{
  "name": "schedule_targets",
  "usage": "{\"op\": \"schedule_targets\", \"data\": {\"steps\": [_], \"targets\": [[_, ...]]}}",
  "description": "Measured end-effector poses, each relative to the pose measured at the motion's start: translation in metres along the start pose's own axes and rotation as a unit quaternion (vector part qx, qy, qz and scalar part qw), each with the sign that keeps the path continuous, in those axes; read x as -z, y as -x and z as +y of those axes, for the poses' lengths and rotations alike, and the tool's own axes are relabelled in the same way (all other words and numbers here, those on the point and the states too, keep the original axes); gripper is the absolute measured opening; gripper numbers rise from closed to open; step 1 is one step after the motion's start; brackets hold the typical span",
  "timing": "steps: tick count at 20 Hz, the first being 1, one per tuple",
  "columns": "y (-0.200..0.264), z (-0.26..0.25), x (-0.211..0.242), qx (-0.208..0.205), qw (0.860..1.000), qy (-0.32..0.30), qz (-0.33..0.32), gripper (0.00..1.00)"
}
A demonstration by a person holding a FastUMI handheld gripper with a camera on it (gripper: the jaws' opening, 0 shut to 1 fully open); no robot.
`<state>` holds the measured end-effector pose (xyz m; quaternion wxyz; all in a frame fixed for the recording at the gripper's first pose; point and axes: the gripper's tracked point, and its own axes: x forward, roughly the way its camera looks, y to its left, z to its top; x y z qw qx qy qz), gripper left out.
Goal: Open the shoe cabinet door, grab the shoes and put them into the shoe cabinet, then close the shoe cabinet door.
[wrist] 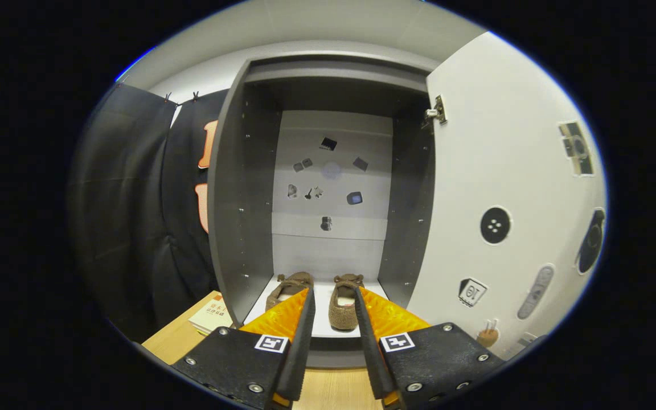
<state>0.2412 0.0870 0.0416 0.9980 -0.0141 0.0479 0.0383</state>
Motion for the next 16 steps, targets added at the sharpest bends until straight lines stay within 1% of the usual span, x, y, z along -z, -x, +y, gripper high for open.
{"op": "schedule_targets", "data": {"steps": [3,6,10,16], "targets": [[0.035,-0.009,0.001,0.007,1.0,0.0,-0.005,0.49],[0.072,-0.019,0.001,0.012,1.0,-0.004,-0.01,0.56],[0.117,-0.043,0.0,0.03,0.999,-0.006,-0.019,0.63],[0.182,-0.088,0.007,0.062,0.998,-0.021,-0.022,0.68]]}}
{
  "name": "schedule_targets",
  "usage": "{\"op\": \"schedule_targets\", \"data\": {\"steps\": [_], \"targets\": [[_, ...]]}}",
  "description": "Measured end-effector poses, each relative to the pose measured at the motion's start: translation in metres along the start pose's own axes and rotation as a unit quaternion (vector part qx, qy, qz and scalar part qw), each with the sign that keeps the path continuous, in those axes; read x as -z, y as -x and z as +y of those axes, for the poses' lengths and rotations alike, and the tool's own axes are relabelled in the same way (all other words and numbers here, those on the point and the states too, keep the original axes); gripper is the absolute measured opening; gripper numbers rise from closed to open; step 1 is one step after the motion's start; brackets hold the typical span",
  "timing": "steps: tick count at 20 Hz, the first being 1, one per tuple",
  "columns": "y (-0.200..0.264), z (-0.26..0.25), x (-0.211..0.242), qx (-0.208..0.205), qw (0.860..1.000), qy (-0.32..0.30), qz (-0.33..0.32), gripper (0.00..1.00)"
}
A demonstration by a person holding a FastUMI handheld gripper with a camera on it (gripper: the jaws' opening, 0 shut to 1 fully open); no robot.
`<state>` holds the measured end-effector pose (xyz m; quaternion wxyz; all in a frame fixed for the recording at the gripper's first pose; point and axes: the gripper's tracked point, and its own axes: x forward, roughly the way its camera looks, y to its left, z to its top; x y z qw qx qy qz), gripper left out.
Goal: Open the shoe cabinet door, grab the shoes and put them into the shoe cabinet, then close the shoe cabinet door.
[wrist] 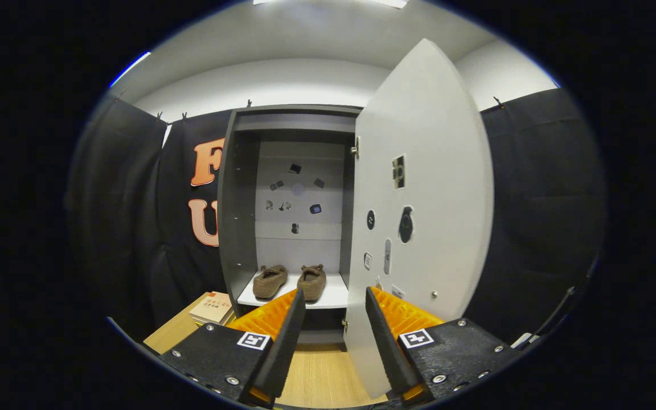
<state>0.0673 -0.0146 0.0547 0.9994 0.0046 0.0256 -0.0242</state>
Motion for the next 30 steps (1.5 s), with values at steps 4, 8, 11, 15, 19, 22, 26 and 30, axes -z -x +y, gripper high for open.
{"op": "schedule_targets", "data": {"steps": [4,8,11,15,19,22,26,30], "targets": [[0.03,-0.044,0.007,0.027,1.0,0.003,0.003,0.69],[0.052,-0.089,0.017,0.048,0.999,0.005,0.015,0.69],[0.053,-0.116,0.027,0.053,0.998,-0.009,0.019,0.7],[0.036,-0.145,0.045,0.046,0.998,-0.034,0.029,0.7],[0.01,-0.162,0.056,0.027,0.998,-0.042,0.045,0.72],[-0.007,-0.154,0.056,0.001,0.998,-0.055,0.044,0.73],[-0.018,-0.148,0.058,-0.019,0.998,-0.046,0.041,0.75],[-0.018,-0.137,0.056,-0.034,0.997,-0.056,0.033,0.75]]}}
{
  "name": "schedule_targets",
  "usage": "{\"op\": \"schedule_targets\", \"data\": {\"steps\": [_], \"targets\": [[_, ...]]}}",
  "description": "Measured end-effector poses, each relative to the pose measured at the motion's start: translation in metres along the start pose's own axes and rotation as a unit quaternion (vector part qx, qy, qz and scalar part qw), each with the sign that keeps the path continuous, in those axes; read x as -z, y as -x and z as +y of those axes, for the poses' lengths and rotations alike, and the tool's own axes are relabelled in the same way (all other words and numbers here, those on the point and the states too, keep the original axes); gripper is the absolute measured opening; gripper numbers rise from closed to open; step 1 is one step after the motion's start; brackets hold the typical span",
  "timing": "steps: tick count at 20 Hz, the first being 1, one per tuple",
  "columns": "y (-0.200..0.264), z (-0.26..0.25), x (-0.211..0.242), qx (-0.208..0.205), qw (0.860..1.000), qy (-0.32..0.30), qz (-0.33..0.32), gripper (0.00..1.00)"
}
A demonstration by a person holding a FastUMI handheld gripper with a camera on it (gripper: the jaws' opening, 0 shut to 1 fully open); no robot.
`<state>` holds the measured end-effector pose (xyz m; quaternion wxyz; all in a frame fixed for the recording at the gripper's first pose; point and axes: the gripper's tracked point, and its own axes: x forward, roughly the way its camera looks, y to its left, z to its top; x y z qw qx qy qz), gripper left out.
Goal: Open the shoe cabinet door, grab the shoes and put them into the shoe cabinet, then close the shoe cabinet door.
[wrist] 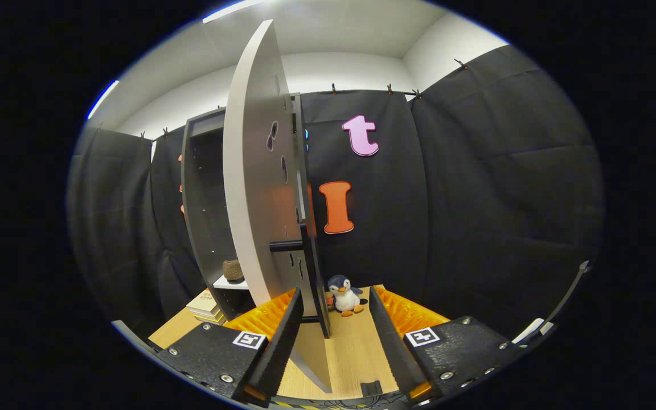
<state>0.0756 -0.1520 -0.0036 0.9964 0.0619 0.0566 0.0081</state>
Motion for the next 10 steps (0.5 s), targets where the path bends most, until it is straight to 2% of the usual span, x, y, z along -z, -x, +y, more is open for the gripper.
{"op": "schedule_targets", "data": {"steps": [4,10], "targets": [[0.001,0.021,0.0,-0.02,1.0,-0.003,-0.006,0.74],[-0.002,0.069,0.005,-0.077,0.997,-0.003,-0.011,0.74]]}}
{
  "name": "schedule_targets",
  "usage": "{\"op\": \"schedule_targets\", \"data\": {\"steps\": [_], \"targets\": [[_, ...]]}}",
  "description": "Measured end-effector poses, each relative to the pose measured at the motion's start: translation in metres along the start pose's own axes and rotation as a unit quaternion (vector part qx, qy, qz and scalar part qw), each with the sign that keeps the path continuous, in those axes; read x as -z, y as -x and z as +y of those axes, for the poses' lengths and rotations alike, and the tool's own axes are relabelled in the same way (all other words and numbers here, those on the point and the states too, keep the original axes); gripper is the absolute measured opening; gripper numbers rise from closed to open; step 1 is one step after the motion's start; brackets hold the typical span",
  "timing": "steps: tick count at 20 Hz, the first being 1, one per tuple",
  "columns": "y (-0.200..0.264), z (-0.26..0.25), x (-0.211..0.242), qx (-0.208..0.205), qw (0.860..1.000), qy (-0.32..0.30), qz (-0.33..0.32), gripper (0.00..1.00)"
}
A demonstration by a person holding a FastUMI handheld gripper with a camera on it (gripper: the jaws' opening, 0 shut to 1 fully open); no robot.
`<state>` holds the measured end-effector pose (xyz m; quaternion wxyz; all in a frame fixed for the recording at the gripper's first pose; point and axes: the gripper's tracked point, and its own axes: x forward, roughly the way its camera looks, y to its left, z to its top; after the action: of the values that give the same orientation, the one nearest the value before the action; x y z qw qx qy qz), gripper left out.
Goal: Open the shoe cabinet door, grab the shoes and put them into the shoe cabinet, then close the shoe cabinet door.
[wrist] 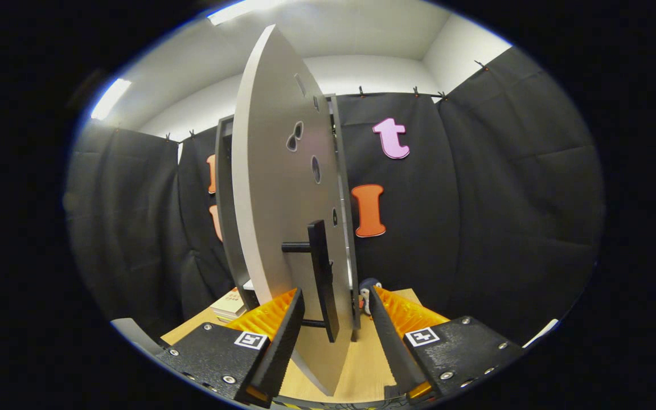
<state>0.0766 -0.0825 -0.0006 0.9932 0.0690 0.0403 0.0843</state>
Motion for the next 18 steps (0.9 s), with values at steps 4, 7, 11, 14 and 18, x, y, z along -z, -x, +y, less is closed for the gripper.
{"op": "schedule_targets", "data": {"steps": [4,7,11,14,18], "targets": [[-0.008,0.025,0.001,-0.032,0.999,0.002,0.002,0.74],[-0.015,0.044,0.002,-0.051,0.999,0.008,0.002,0.74],[-0.032,0.067,0.004,-0.075,0.997,0.015,0.004,0.74],[-0.04,0.088,0.005,-0.098,0.995,0.014,0.009,0.73],[-0.055,0.098,0.002,-0.113,0.994,0.013,0.009,0.74]]}}
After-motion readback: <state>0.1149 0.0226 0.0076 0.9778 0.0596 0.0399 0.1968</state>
